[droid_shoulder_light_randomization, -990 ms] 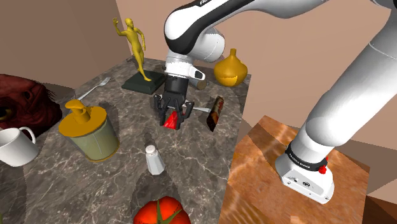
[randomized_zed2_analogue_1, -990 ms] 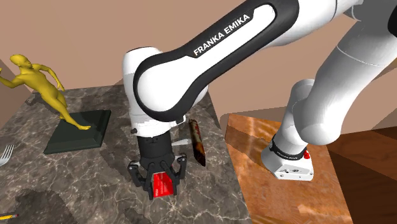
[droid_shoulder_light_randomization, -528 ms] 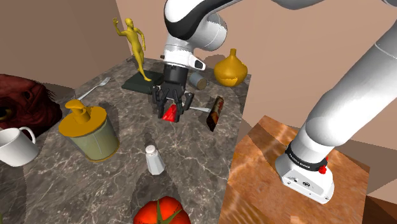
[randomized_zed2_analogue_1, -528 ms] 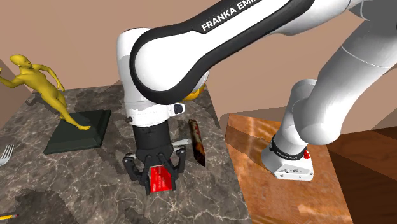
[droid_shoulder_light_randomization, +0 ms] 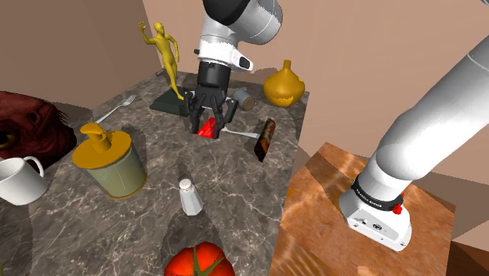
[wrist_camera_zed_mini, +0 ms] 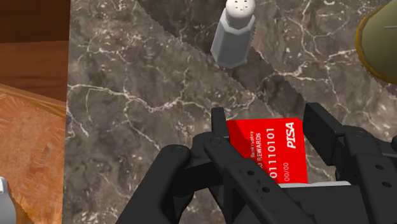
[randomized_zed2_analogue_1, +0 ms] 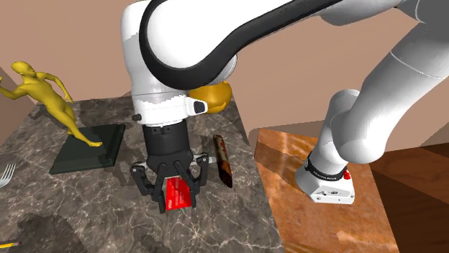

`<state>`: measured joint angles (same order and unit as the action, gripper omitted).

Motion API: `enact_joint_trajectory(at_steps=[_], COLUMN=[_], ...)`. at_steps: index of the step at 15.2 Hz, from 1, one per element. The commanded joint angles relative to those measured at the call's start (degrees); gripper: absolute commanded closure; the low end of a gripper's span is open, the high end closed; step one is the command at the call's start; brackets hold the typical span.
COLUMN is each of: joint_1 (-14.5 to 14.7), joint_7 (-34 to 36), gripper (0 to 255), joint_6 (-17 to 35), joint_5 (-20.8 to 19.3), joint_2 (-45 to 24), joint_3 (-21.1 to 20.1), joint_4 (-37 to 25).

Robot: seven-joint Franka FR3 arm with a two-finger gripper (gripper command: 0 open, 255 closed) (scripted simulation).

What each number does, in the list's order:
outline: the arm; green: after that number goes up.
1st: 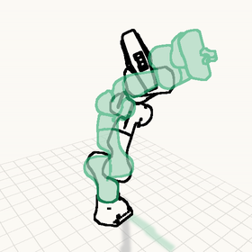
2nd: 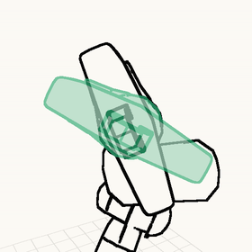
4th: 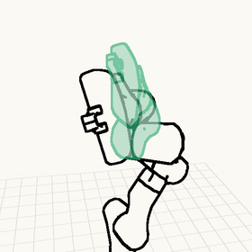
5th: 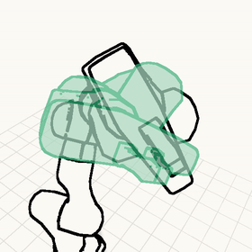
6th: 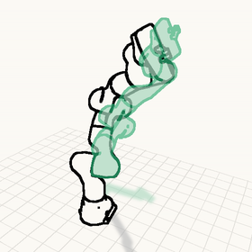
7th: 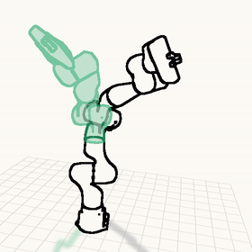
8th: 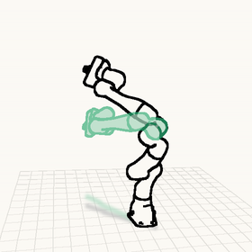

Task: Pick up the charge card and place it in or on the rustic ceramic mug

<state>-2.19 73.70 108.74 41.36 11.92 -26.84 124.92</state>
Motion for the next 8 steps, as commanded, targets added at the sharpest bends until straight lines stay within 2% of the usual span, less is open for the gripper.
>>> enact_joint_trajectory(at_steps=[1, 8], joint_1=[-0.07, -4.78], joint_7=[0.53, -6.24], gripper=[255, 255], joint_6=[-1.08, -6.98], joint_5=[-0.14, -4.26], joint_2=[0.44, -2.02], joint_3=[0.19, 6.13], joint_4=[-0.74, -3.8])
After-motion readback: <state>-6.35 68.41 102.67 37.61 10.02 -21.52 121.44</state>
